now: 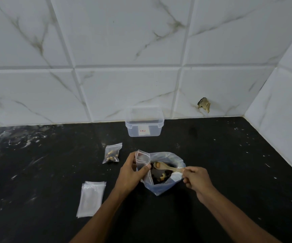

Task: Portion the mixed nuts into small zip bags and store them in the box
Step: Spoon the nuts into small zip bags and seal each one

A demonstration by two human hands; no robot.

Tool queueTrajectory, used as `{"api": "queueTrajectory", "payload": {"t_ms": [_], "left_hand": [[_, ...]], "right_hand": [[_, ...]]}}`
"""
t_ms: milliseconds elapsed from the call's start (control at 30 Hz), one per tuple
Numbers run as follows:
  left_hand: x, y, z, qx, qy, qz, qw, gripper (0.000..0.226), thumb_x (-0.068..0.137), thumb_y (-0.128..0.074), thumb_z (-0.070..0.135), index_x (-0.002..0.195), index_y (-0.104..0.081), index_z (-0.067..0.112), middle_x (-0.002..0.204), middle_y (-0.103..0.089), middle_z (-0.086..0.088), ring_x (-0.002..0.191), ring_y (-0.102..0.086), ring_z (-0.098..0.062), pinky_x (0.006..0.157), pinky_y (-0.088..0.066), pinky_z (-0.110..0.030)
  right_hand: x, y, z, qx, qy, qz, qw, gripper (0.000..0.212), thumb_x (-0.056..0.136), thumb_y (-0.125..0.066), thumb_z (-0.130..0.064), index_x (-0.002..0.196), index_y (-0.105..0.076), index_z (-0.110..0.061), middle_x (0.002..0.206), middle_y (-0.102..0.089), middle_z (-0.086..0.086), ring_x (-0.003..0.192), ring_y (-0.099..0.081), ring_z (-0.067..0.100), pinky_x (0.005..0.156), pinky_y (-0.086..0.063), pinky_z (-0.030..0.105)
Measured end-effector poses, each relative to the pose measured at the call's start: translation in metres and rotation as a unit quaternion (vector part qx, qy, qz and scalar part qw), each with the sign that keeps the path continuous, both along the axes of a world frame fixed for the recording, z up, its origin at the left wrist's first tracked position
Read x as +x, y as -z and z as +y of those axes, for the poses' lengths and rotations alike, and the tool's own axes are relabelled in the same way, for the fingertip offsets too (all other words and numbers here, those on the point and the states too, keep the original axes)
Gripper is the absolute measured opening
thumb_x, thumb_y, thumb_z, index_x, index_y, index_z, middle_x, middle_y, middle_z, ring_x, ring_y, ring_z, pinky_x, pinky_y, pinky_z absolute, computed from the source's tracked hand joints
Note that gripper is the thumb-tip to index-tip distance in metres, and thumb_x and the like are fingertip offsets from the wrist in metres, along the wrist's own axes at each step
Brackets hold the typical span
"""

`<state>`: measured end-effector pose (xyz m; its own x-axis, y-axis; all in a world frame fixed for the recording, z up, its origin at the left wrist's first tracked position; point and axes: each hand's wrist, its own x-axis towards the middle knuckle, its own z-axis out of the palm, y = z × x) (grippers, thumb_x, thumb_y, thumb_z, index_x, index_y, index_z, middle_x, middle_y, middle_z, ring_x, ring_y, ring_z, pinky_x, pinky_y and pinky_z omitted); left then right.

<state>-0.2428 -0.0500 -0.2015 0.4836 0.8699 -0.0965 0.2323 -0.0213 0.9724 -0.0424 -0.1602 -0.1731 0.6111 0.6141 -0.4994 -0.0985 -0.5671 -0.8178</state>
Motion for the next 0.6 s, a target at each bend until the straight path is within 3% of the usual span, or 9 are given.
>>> {"api": "queueTrajectory", "payload": {"t_ms": [133,267,367,433,500,600], "left_hand": [[0.005,-0.011,-0.002,0.061,-0.014,0.021,0.998,0.042,0.083,-0.077,0.026,0.112,-0.053,0.046,0.106,-0.069,0.018,0.099,-0.066,0.005,0.086,-0.056,-0.024],[0.015,-0.019,-0.004,0.093,-0.008,0.031,0.995,0.048,0.082,-0.078,0.028,0.120,-0.051,0.041,0.110,-0.066,0.020,0.103,-0.062,0.007,0.084,-0.052,-0.017],[0.025,-0.025,-0.007,0.094,-0.015,0.029,0.995,0.050,0.083,-0.077,0.026,0.123,-0.050,0.037,0.112,-0.064,0.020,0.101,-0.058,0.015,0.077,-0.046,-0.004],[0.032,-0.027,-0.009,0.092,-0.012,0.026,0.995,0.049,0.084,-0.075,0.023,0.124,-0.050,0.034,0.108,-0.061,0.023,0.098,-0.053,0.024,0.074,-0.042,0.002],[0.036,-0.029,-0.009,0.089,-0.016,0.024,0.996,0.046,0.084,-0.075,0.024,0.121,-0.050,0.034,0.107,-0.062,0.022,0.096,-0.053,0.025,0.073,-0.042,0.002],[0.038,-0.028,-0.008,0.086,-0.031,0.012,0.996,0.039,0.084,-0.076,0.024,0.117,-0.055,0.032,0.107,-0.067,0.016,0.097,-0.059,0.015,0.074,-0.044,-0.001]], "right_hand": [[0.009,-0.040,-0.005,0.051,-0.010,0.000,0.999,0.015,0.095,-0.054,-0.005,0.098,-0.069,-0.009,0.081,-0.063,0.012,0.067,-0.054,0.015,0.058,-0.046,0.024],[0.006,-0.079,-0.003,0.125,-0.036,-0.040,0.991,0.016,0.095,-0.055,-0.006,0.091,-0.071,-0.008,0.073,-0.061,0.011,0.060,-0.054,0.012,0.056,-0.045,0.024],[-0.003,-0.091,0.000,0.137,-0.100,-0.164,0.972,0.015,0.094,-0.058,-0.011,0.089,-0.072,-0.015,0.072,-0.065,0.005,0.055,-0.056,0.006,0.054,-0.047,0.019],[-0.012,-0.090,0.000,0.161,-0.153,-0.337,0.915,0.012,0.092,-0.061,-0.013,0.090,-0.072,-0.018,0.073,-0.066,-0.006,0.059,-0.059,0.002,0.056,-0.046,0.013],[-0.019,-0.084,-0.002,0.213,-0.202,-0.491,0.820,0.010,0.088,-0.065,-0.009,0.092,-0.072,-0.015,0.079,-0.063,-0.006,0.065,-0.058,0.003,0.059,-0.047,0.013],[-0.024,-0.073,-0.005,0.240,-0.281,-0.640,0.674,0.011,0.086,-0.063,-0.002,0.081,-0.065,-0.012,0.075,-0.054,-0.001,0.056,-0.049,0.008,0.048,-0.045,0.019]]}}
